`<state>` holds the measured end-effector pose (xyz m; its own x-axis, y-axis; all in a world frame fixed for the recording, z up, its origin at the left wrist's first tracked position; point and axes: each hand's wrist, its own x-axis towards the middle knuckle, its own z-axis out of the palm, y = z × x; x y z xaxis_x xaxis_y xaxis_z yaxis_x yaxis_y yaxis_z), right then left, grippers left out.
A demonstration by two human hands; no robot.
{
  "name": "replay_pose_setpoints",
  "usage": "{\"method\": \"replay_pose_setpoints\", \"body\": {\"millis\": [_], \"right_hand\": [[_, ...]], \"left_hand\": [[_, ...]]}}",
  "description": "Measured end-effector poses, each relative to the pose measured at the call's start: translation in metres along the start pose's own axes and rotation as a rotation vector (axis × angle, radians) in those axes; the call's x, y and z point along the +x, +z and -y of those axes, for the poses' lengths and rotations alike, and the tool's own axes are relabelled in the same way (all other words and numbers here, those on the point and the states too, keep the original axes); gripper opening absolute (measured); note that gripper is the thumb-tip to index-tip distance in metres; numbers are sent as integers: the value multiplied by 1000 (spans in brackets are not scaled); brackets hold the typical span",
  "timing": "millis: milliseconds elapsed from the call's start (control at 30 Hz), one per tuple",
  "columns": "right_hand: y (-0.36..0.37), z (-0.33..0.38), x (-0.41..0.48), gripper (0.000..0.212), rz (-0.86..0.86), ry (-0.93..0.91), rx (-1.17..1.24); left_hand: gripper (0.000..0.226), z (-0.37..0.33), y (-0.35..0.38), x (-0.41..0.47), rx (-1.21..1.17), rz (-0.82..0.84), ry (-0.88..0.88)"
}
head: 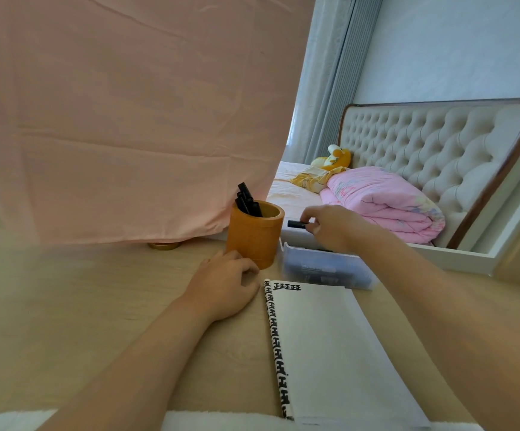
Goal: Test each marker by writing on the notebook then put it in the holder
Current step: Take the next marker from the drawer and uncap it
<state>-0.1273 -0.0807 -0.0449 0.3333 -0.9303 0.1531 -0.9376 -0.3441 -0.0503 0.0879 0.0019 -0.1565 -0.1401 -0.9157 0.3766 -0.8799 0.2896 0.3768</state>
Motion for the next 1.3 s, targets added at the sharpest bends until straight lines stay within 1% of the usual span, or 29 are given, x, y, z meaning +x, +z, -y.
{"method": "replay_pose_setpoints", "body": {"millis": [100,167,233,300,367,400,500,567,667,733,800,867,967,1033,1067,1133,1200,1233,1300], "right_hand": [[-4,9,-28,27,-158,-35,53],[-1,16,-47,27,-199,-58,144],[6,23,-64,27,-197,-81,277],[13,26,-78,24,-162,-96,377],[18,25,-85,19,-87,-103,408],[20,23,-87,17,-48,-102,415],[24,16,-89,16,2,-89,451],[26,14,-89,18,16,-96,487],[28,14,-90,19,98,-139,500],[30,13,-89,19,143,-152,494],[32,11,-88,18,168,-145,511],[35,9,-85,18,173,-147,518],[37,7,-83,22,172,-156,511],[38,7,-82,23,171,-162,513],[39,7,-81,23,171,-163,513],[40,7,-80,22,170,-169,509],[40,7,-80,22,162,-172,508],[40,6,-80,21,158,-172,510],[40,5,-79,20,149,-168,519]], "left_hand": [[25,-2,-3,0,-76,-89,19],[18,-5,-9,2,-111,-181,24],[13,-8,-17,4,-141,-291,35],[14,-11,-26,9,-213,-412,26],[21,-15,-35,17,-314,-504,-27],[28,-17,-40,23,-334,-519,-58],[55,-24,-52,50,-320,-484,-163],[69,-29,-59,71,-374,-395,-242],[85,-35,-60,96,-396,-232,-310],[88,-38,-57,105,-396,-148,-317],[84,-39,-54,107,-356,-106,-290],[74,-38,-52,106,-281,-150,-230],[44,-33,-49,104,-210,-305,-95],[23,-31,-50,105,-196,-354,-23],[17,-32,-50,106,-190,-358,0],[13,-32,-51,108,-162,-350,28],[15,-31,-51,109,-132,-337,62],[17,-29,-50,110,-119,-316,80],[24,-26,-50,111,-61,-223,107]]}}
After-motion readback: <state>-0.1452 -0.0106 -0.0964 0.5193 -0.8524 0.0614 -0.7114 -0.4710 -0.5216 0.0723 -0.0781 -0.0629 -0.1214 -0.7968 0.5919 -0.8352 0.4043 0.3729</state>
